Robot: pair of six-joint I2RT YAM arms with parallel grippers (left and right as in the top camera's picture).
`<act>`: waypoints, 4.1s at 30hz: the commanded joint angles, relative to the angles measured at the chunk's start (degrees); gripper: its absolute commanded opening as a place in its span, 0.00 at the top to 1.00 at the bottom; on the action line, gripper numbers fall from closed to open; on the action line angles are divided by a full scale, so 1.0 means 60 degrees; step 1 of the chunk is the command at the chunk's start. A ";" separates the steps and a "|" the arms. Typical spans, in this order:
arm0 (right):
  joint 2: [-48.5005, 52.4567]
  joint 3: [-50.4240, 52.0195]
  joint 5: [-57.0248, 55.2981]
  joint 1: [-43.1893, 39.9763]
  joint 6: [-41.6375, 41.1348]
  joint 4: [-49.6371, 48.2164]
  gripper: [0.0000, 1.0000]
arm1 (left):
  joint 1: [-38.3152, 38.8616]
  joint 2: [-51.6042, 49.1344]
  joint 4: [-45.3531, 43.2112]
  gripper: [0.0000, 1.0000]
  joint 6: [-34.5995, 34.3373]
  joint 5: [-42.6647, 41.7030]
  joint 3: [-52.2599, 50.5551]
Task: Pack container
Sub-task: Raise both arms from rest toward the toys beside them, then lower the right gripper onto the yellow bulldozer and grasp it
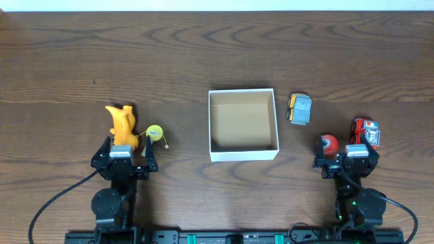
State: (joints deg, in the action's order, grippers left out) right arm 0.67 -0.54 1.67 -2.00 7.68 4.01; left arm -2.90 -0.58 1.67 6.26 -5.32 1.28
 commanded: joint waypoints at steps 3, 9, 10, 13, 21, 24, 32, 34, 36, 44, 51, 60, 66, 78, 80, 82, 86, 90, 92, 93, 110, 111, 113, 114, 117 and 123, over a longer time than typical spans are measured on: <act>-0.0058 0.0036 0.0007 -0.0066 -0.0168 0.0007 0.01 | -0.0026 0.0058 0.0313 0.02 0.0058 -0.0004 -0.0175; -0.0058 0.0036 0.0007 -0.0066 -0.0168 0.0007 0.01 | -0.0026 0.0058 0.0313 0.02 0.0058 -0.0004 -0.0175; -0.0058 0.0036 0.0007 -0.0066 -0.0168 0.0007 0.01 | -0.0026 0.0058 0.0313 0.02 0.0058 -0.0004 -0.0175; -0.0058 0.0036 0.0007 -0.0066 -0.0168 0.0007 0.01 | -0.0026 0.0058 0.0313 0.02 0.0058 -0.0004 -0.0175; -0.0058 0.0036 0.0007 -0.0066 -0.0168 0.0004 0.01 | -0.0026 0.0058 0.0313 0.02 0.0058 -0.0004 -0.0175; -0.0058 0.0036 0.0007 -0.0066 -0.0168 0.0004 0.01 | -0.0026 0.0058 0.0313 0.02 0.0058 -0.0004 -0.0175; -0.0058 0.0036 0.0007 -0.0066 -0.0168 0.0007 0.01 | -0.0026 0.0058 0.0313 0.02 0.0058 -0.0004 -0.0175; -0.0058 0.0036 0.0007 -0.0066 -0.0168 0.0007 0.01 | -0.0026 0.0058 0.0313 0.02 0.0058 -0.0004 -0.0175; -0.0058 0.0036 0.0011 -0.0066 -0.0171 0.0007 0.01 | -0.0026 0.0058 0.0313 0.02 0.0058 -0.0004 -0.0175; -0.0055 0.0036 0.0007 -0.0066 -0.0248 0.0011 0.01 | -0.0026 0.0058 0.0313 0.02 0.0058 0.0000 -0.0175; 0.0335 0.0036 0.0011 -0.0066 -0.1585 0.0011 0.01 | -0.0026 0.0058 0.0313 0.02 -0.0499 -0.0004 -0.0168; 0.2371 -0.1490 0.0831 -0.0066 -0.2317 0.0175 0.01 | -0.0026 -0.1009 0.0783 0.02 -0.1384 -0.0007 0.1898; 0.5184 -0.4728 0.1275 -0.0066 -0.2313 0.2565 0.01 | -0.0026 -0.3585 0.3377 0.02 -0.1384 0.0000 0.4983; 1.1825 -1.2637 0.1745 -0.0066 -0.1985 0.9632 0.01 | -0.0026 -0.8808 0.9446 0.02 -0.1384 -0.0004 1.0688; 1.2397 -1.3114 0.2189 -0.0066 -0.1993 0.9723 0.01 | -0.0026 -0.9107 0.9664 0.02 -0.1388 -0.0007 1.0775; 1.2848 -1.3406 0.1938 -0.0007 -0.2175 0.9719 0.01 | -0.0026 -0.9315 0.9861 0.02 -0.1388 -0.0007 1.0772; 1.3504 -1.3486 -0.0441 0.0401 -0.3519 0.9701 0.01 | -0.0026 -0.9500 1.0007 0.02 -0.1388 -0.0007 1.0772; 1.4101 -1.3482 -0.1147 0.1060 -0.4346 0.9613 0.01 | -0.0026 -0.9504 1.0000 0.02 -0.1388 -0.0007 1.0772; 1.4437 -1.3482 -0.1060 0.1300 -0.4564 0.9355 0.01 | -0.0026 -0.9504 1.0003 0.02 -0.1388 -0.0007 1.0772; 1.4622 -1.3482 -0.0940 0.1417 -0.4619 0.9198 0.01 | -0.0026 -0.9504 1.0003 0.02 -0.1388 -0.0004 1.0772; 1.7274 -1.3482 -0.0812 0.1829 -0.5668 0.8258 0.01 | -0.0026 -0.9504 1.0007 0.02 -0.1388 -0.0007 1.0772; 1.7398 -1.3482 -0.0812 0.1829 -0.5668 0.8233 0.01 | -0.0026 -0.9504 1.0003 0.02 -0.1384 -0.0004 1.0772; 1.7664 -1.3482 -0.0809 0.1829 -0.5654 0.8153 0.01 | -0.0026 -0.9504 1.0003 0.02 -0.1388 -0.0007 1.0772; 1.7751 -1.3482 -0.0809 0.1829 -0.5628 0.8138 0.01 | -0.0026 -0.9504 1.0003 0.02 -0.1388 -0.0004 1.0772; 1.8028 -1.3482 -0.0809 0.1829 -0.5625 0.8069 0.01 | -0.0026 -0.9504 1.0003 0.02 -0.1384 -0.0004 1.0772; 1.8134 -1.3482 -0.0805 0.1829 -0.5391 0.8021 0.01 | -0.0026 -0.9504 1.0003 0.02 -0.1384 -0.0004 1.0772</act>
State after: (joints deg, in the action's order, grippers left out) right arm 109.25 -80.20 -2.42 8.56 -25.19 52.40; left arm -2.90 -57.69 61.52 -1.54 -5.58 64.90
